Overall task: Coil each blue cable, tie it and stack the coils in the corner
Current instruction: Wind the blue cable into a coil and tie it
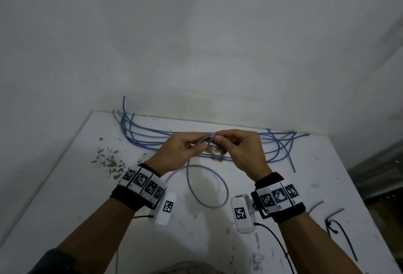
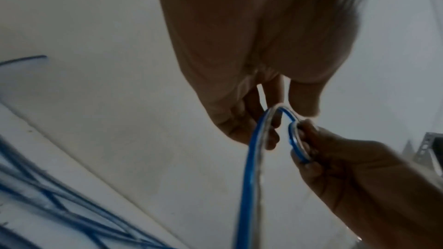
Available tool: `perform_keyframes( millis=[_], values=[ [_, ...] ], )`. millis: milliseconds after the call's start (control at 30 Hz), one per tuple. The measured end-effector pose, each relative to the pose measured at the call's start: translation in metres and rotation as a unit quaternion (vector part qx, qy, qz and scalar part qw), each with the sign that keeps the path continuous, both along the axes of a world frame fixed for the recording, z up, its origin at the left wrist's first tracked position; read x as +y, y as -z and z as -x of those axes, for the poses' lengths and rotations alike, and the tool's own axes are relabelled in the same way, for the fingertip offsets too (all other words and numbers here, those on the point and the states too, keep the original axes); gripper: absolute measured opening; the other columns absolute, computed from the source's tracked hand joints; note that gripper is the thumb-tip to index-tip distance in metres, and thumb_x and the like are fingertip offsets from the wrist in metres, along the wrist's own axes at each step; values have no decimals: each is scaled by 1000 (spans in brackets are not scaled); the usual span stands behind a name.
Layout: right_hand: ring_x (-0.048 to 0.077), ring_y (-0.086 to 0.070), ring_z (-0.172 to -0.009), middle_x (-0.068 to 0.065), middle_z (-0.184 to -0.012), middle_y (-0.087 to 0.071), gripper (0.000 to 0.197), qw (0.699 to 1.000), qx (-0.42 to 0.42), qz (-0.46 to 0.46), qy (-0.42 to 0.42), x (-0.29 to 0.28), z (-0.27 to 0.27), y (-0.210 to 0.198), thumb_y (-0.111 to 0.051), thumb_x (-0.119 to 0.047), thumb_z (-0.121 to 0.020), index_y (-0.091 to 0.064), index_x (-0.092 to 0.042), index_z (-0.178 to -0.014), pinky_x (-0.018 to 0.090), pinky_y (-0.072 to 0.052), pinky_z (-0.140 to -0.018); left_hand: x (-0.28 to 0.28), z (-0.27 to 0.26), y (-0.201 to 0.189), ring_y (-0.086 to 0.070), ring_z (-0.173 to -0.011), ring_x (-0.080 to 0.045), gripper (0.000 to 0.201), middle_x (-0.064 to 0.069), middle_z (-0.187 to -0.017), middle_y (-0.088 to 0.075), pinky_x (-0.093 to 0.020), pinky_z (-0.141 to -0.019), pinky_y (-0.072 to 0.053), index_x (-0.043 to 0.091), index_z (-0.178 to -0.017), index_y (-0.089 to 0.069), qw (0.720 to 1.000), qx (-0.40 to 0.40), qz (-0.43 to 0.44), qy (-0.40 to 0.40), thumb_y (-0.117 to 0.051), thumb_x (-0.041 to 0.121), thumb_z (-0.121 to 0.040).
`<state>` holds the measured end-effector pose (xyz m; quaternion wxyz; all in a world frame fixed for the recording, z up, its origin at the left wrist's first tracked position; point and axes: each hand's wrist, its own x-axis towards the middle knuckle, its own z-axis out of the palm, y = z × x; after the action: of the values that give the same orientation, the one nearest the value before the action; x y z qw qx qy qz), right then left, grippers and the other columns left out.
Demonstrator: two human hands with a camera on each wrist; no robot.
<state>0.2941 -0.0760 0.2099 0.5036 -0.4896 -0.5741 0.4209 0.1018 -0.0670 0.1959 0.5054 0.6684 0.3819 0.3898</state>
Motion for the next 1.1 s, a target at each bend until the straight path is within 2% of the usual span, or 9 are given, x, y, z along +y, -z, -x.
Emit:
perform_keyframes(
  millis=[167,400,533,600,667,767,900,1000,1100],
  values=[
    [12,-67,-56,2,-67,-74,8,996,66,-18,63,1,8,-9,-70,4,-86,-75,2,-92,23,-55,-56,-2,-27,4,-61,-72,3,21,11,-82,-71,-18,-69,-48,20,-113,-70,991,-33,-61,-116,-61,13,-95],
    [20,-73,-73,9,-80,-76,9,942,296,32,157,-10,41,6,-65,3,-90,-71,-2,-93,31,-60,-67,-12,-55,5,-68,-77,0,21,11,-86,-77,-17,-70,-52,23,-103,-73,952,-188,42,-239,-67,8,-90],
    [23,-74,-90,7,-91,-77,13,987,127,6,101,-12,31,7,-75,-7,-85,-75,-6,-98,41,-59,-81,-3,-31,-1,-68,-73,-3,16,-1,-84,-77,-17,-67,-50,8,-104,-75,961,-146,8,-237,-67,5,-89],
    [20,-74,-87,1,-88,-78,13,999,23,1,42,-10,18,-2,-78,-9,-83,-77,-15,-94,36,-60,-78,8,-14,-4,-66,-72,-4,16,-4,-85,-77,-19,-67,-50,6,-103,-76,981,-83,-1,-174,-70,6,-88],
    [22,-74,-80,4,-84,-78,15,1000,12,25,4,-5,9,-11,-77,-6,-83,-77,-16,-93,35,-60,-73,13,-8,-6,-61,-65,-6,17,-1,-80,-76,-20,-64,-49,8,-104,-76,990,-43,-8,-134,-70,8,-88],
    [22,-71,-73,13,-82,-76,11,988,137,64,39,1,15,-13,-73,-1,-84,-75,-4,-95,33,-59,-71,7,-20,-5,-55,-60,-11,18,5,-73,-72,-23,-62,-48,13,-109,-75,982,-112,23,-153,-66,13,-92],
    [21,-72,-75,17,-87,-75,19,941,309,115,72,-7,33,-3,-69,2,-86,-67,9,-104,28,-60,-75,-1,-39,5,-51,-64,-14,14,-10,-71,-65,-29,-62,-46,22,-97,-77,963,-162,56,-208,-63,19,-95],
    [26,-73,-74,19,-82,-75,11,982,153,94,54,-5,21,-3,-76,-2,-82,-71,4,-91,36,-59,-75,3,-26,5,-56,-62,-11,13,-7,-67,-67,-29,-64,-45,17,-89,-77,974,-79,24,-213,-65,18,-94],
    [36,-72,-74,20,-78,-74,13,996,11,92,-10,0,2,-14,-80,-10,-81,-73,-1,-88,43,-60,-72,9,-7,-8,-65,-64,-7,15,0,-69,-72,-23,-65,-50,16,-81,-77,987,86,-63,-120,-67,19,-93]
  ],
)
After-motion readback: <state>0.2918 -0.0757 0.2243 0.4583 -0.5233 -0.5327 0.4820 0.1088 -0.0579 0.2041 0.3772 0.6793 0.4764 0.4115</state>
